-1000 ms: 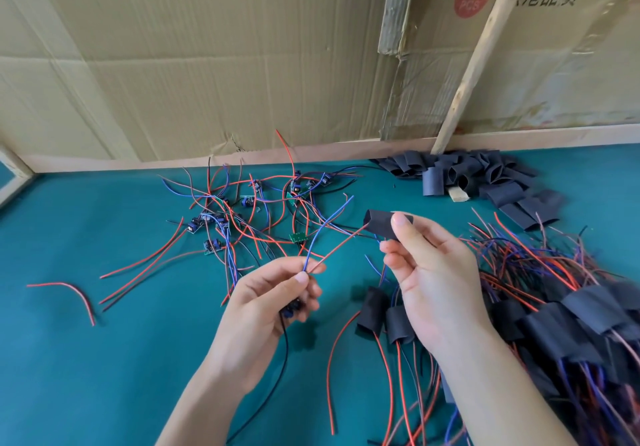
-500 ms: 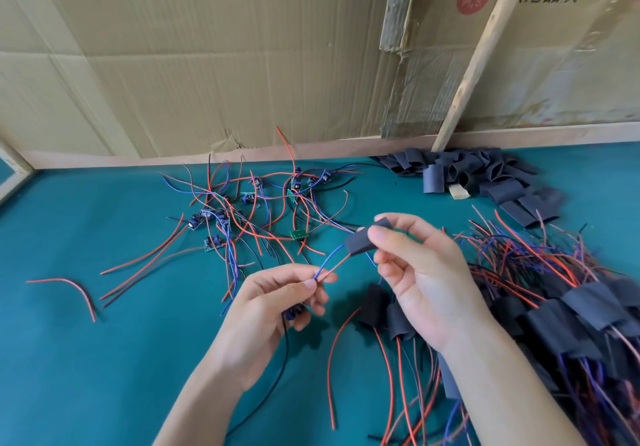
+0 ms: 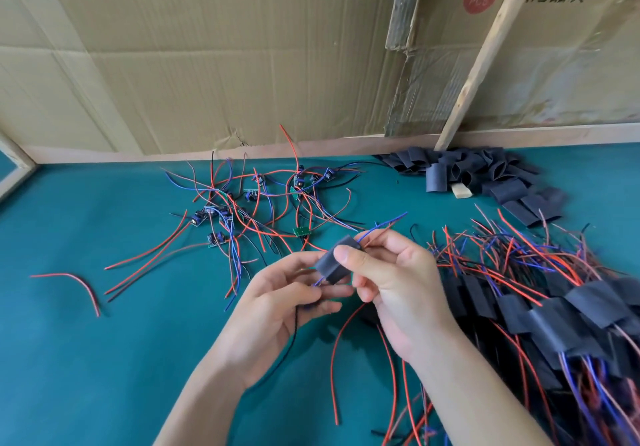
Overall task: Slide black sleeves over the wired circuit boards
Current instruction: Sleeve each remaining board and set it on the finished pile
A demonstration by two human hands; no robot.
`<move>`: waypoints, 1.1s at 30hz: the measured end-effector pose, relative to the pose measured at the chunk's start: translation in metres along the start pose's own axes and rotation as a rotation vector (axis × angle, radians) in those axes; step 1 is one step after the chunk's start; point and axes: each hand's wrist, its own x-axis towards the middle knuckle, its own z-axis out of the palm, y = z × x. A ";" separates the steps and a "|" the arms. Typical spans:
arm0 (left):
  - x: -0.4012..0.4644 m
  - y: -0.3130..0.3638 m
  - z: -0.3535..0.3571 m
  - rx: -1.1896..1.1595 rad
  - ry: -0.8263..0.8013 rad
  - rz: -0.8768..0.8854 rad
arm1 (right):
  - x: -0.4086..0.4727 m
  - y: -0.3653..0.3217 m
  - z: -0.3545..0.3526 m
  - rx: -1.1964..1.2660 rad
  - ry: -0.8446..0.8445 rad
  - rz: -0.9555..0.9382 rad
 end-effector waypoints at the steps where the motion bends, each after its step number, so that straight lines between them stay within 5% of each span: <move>1: 0.000 0.000 0.001 -0.007 0.014 -0.009 | 0.001 -0.003 -0.002 0.008 0.023 -0.033; 9: -0.001 -0.001 0.005 0.021 0.156 0.064 | 0.003 -0.005 -0.011 -0.166 0.077 -0.181; 23: -0.001 -0.005 0.000 0.239 0.335 0.283 | -0.001 0.007 -0.002 -0.229 0.094 -0.163; 33: -0.001 -0.004 0.003 0.269 0.293 0.258 | -0.005 0.010 0.004 -0.230 0.028 -0.099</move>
